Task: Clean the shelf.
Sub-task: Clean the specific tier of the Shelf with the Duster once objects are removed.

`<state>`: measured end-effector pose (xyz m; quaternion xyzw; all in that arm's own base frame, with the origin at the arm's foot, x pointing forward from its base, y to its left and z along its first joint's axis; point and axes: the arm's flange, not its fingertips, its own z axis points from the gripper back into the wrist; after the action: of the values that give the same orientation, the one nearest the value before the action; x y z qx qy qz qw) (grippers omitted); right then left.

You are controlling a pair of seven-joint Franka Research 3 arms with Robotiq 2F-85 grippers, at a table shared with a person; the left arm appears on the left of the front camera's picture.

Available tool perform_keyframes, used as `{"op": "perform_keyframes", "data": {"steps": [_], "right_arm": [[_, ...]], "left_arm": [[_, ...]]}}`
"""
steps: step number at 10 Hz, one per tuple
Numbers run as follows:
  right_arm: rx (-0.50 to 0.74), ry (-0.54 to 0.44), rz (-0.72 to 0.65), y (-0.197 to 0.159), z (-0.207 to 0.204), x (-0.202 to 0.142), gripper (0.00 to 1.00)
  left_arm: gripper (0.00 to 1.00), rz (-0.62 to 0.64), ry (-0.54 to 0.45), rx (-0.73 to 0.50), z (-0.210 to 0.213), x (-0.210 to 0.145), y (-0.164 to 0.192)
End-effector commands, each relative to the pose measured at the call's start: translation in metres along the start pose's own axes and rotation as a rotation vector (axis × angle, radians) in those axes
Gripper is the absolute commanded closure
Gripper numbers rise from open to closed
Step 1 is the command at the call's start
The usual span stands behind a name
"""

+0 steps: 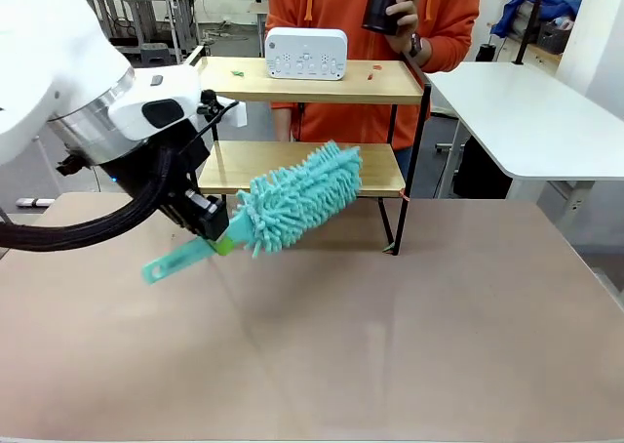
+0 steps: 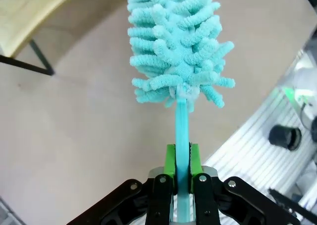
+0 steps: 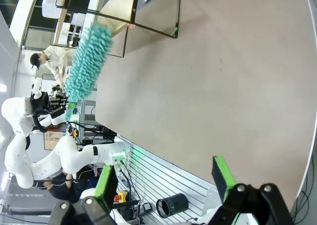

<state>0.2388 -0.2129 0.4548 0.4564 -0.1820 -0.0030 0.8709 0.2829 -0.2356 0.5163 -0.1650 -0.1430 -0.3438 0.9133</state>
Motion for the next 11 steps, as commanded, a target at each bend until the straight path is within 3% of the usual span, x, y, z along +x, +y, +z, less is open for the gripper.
{"op": "perform_keyframes", "data": {"steps": [1,3,5,7,8,11], "right_arm": [[0.024,-0.019,0.025,0.002,-0.001,0.003,0.0],[0.024,-0.019,0.025,0.002,-0.001,0.003,0.0],[0.024,-0.019,0.025,0.002,-0.001,0.003,0.0],[0.024,-0.019,0.025,0.002,-0.001,0.003,0.0],[0.024,-0.019,0.025,0.002,-0.001,0.003,0.0],[0.024,-0.019,0.025,0.002,-0.001,0.003,0.0]], "left_arm": [[0.88,-0.042,0.016,-0.064,0.001,-0.007,0.005],[0.88,-0.004,-0.013,-0.061,0.008,-0.011,0.015],[0.88,-0.036,-0.015,-0.154,0.029,-0.024,0.032],[0.88,0.051,-0.021,-0.113,0.048,-0.041,0.054],[0.88,-0.003,-0.007,-0.113,0.03,-0.018,0.032],[0.88,0.015,0.0,-0.11,0.04,-0.028,0.041]]}}
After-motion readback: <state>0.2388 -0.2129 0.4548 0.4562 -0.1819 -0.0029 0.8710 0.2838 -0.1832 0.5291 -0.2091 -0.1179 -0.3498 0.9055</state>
